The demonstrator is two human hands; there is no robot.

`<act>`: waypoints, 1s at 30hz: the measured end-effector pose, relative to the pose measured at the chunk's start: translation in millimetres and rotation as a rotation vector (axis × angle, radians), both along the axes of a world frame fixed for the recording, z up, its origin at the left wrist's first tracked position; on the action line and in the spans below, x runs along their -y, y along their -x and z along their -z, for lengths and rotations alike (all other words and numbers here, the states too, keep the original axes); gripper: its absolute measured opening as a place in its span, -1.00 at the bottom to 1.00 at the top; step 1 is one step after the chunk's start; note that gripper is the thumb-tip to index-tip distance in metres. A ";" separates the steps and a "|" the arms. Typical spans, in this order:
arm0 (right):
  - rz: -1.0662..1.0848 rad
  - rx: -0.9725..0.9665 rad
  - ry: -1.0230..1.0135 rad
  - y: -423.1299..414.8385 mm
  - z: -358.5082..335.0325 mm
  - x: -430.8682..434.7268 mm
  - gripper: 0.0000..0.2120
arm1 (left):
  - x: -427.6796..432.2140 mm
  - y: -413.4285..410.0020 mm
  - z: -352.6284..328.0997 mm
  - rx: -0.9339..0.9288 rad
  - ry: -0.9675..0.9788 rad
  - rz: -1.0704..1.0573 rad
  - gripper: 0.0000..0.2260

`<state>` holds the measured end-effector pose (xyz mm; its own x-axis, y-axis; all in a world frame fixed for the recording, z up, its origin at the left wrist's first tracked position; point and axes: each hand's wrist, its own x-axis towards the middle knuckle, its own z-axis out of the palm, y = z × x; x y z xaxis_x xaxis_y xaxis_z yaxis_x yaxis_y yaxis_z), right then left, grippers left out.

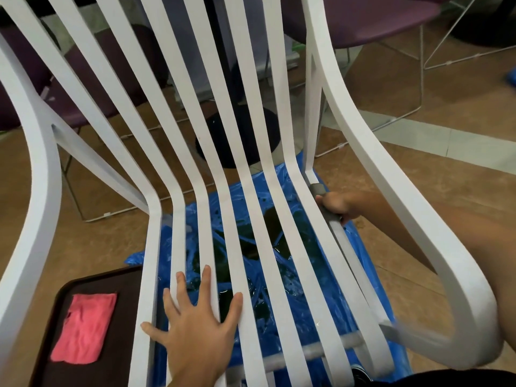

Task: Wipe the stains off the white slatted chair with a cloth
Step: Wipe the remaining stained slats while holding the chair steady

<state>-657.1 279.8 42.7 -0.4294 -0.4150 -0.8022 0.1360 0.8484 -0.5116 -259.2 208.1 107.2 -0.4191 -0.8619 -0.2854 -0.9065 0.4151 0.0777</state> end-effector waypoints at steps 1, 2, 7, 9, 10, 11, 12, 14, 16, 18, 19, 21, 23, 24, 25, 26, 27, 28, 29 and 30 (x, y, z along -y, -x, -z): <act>0.032 0.003 0.016 2.3 1.5 2.3 -0.55 | 0.2 1.2 0.0 -0.006 0.003 0.001 -0.25; 0.069 -0.004 0.027 3.7 3.1 4.3 -0.55 | -0.2 1.0 -0.4 -0.010 0.003 -0.001 -0.25; 0.193 -0.144 0.068 16.5 9.0 23.6 -0.58 | -0.5 2.9 0.5 -0.007 0.018 -0.016 -0.24; 0.235 -0.245 0.098 21.1 16.7 34.2 -0.52 | 1.3 3.4 1.8 -0.006 0.026 -0.020 -0.23; 0.256 -0.311 0.107 22.0 19.7 38.5 -0.51 | 2.0 3.4 2.3 -0.004 0.027 -0.019 -0.22; 0.280 -0.385 0.121 22.5 21.0 39.6 -0.50 | 2.0 3.9 2.2 -0.004 0.027 -0.018 -0.22; 0.304 -0.451 0.144 20.3 20.3 38.5 -0.50 | 2.2 3.8 2.2 -0.005 0.026 -0.018 -0.22; 0.281 -0.615 0.235 17.8 19.0 31.7 -0.58 | 1.2 4.0 1.4 -0.013 0.017 -0.018 -0.24; 0.145 -0.768 0.267 16.8 24.1 24.2 -0.64 | 0.5 3.6 0.2 -0.016 0.014 -0.021 -0.25; -0.026 -0.774 0.259 14.7 30.5 21.0 -0.57 | 0.6 3.7 0.0 -0.011 0.016 -0.022 -0.25; -0.105 -0.742 0.235 14.2 33.9 21.3 -0.52 | 0.5 3.5 0.1 -0.010 0.017 -0.022 -0.25; -0.223 -0.706 0.157 14.4 37.7 22.2 -0.46 | 0.3 4.4 -0.1 -0.009 0.018 -0.022 -0.24; -0.296 -0.701 0.116 14.6 36.5 20.7 -0.44 | 0.0 4.2 -0.4 -0.014 0.013 -0.023 -0.25; -0.315 -0.687 0.114 12.5 34.2 18.8 -0.43 | 0.9 4.2 0.2 -0.015 0.010 -0.022 -0.25; -0.338 -0.670 0.122 11.7 35.0 15.9 -0.43 | 0.8 3.6 -0.7 -0.015 0.006 -0.022 -0.24; -0.354 -0.645 0.129 7.6 33.7 11.1 -0.44 | 0.8 3.9 -0.8 -0.012 0.000 -0.022 -0.24; -0.366 -0.631 0.140 4.6 35.3 5.7 -0.44 | 0.6 4.3 -0.9 -0.007 -0.006 -0.021 -0.24; -0.366 -0.616 0.145 -0.3 35.8 -1.6 -0.45 | 0.1 4.3 -2.8 -0.003 -0.010 -0.019 -0.24; -0.365 -0.601 0.153 -4.9 38.8 -8.2 -0.45 | 0.3 4.9 -3.3 -0.001 -0.018 -0.018 -0.23; -0.356 -0.573 0.155 -12.5 39.3 -17.4 -0.45 | 0.1 4.4 -4.6 -0.001 -0.023 -0.013 -0.23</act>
<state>-644.6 297.2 3.4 -0.5841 -0.7008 -0.4095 -0.4650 0.7025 -0.5388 -263.6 208.1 111.8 -0.4079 -0.8605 -0.3052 -0.9118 0.4010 0.0878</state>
